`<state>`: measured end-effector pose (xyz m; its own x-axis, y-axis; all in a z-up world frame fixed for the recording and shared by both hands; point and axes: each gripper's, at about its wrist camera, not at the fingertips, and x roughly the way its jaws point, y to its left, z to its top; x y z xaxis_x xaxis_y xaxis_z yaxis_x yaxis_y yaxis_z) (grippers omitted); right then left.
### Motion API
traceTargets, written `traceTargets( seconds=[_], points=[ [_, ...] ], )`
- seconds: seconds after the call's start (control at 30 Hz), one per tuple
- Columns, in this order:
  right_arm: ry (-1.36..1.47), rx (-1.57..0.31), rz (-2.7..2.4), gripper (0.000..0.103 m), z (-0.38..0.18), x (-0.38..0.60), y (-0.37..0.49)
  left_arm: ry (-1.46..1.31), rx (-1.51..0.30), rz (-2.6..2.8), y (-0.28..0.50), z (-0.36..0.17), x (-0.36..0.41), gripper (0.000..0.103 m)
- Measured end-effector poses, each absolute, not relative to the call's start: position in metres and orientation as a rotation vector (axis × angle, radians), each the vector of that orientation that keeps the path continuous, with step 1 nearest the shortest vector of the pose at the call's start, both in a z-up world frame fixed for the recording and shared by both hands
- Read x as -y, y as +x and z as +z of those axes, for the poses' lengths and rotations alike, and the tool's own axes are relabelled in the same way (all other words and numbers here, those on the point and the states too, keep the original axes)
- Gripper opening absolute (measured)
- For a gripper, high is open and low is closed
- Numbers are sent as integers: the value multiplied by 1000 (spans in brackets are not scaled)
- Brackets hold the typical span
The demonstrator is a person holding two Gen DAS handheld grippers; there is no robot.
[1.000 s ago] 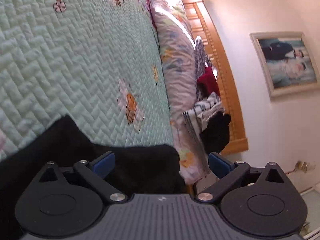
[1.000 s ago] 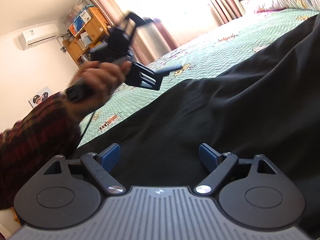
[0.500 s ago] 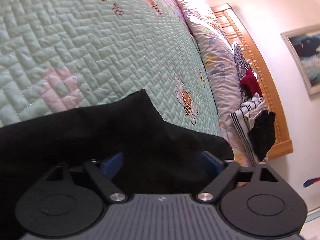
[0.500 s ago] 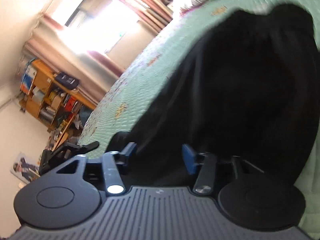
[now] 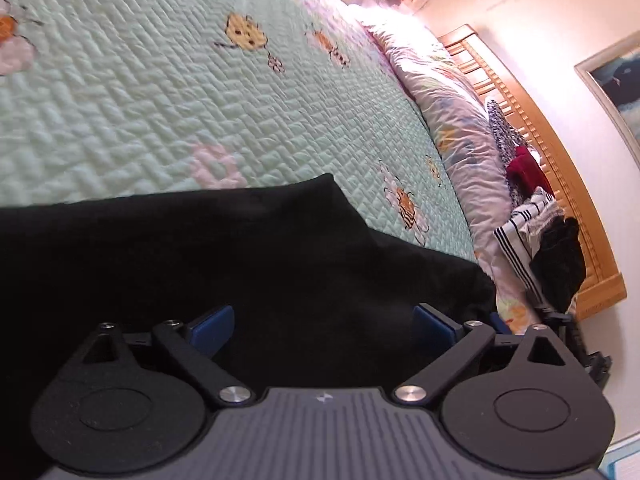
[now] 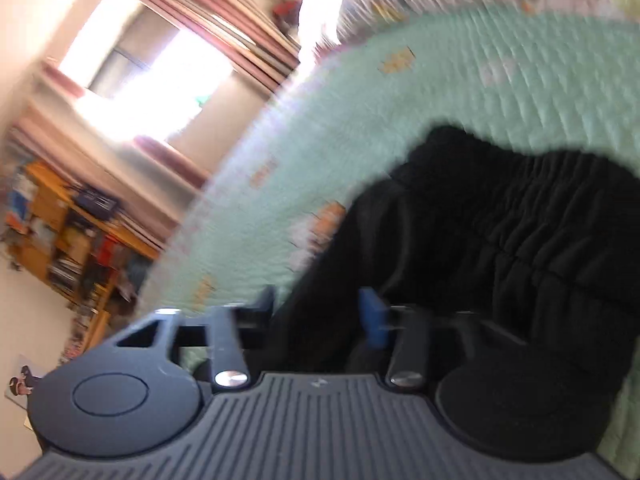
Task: Fold clothes
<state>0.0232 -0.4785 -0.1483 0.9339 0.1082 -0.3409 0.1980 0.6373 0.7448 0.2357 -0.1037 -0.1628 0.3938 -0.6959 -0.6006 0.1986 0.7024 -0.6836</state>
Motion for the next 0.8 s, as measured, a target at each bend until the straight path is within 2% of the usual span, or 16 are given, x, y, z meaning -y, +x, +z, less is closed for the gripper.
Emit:
traceTargets(
  seconds=[0.03, 0.07, 0.13, 0.23, 0.37, 0.47, 0.6, 0.67, 0.8],
  points=[
    [887, -343, -25, 87, -146, 474, 10, -546, -1005, -598, 223, -161, 95, 98],
    [898, -340, 0, 90, -149, 473, 2, -521, -999, -573, 211, -162, 86, 98],
    [880, -427, -5, 89, -165, 472, 2, -486, -979, -536, 191, -169, 67, 97],
    [767, -528, -68, 55, -189, 473, 10, -578, -955, -511, 170, -168, 35, 94],
    [755, -400, -27, 73, -154, 449, -23, -554, -912, -459, 145, -142, 11, 97],
    [808, -390, 110, 78, -148, 425, -44, -548, -895, -459, 124, -133, -5, 98],
    [889, -568, 118, 78, -189, 406, -37, -534, -933, -407, 102, -146, -20, 98],
    [854, -582, 64, 49, -197, 402, -42, -500, -941, -392, 89, -155, -24, 97],
    [693, -635, -12, 52, -181, 378, -52, -390, -939, -375, 67, -149, -20, 97]
  ],
)
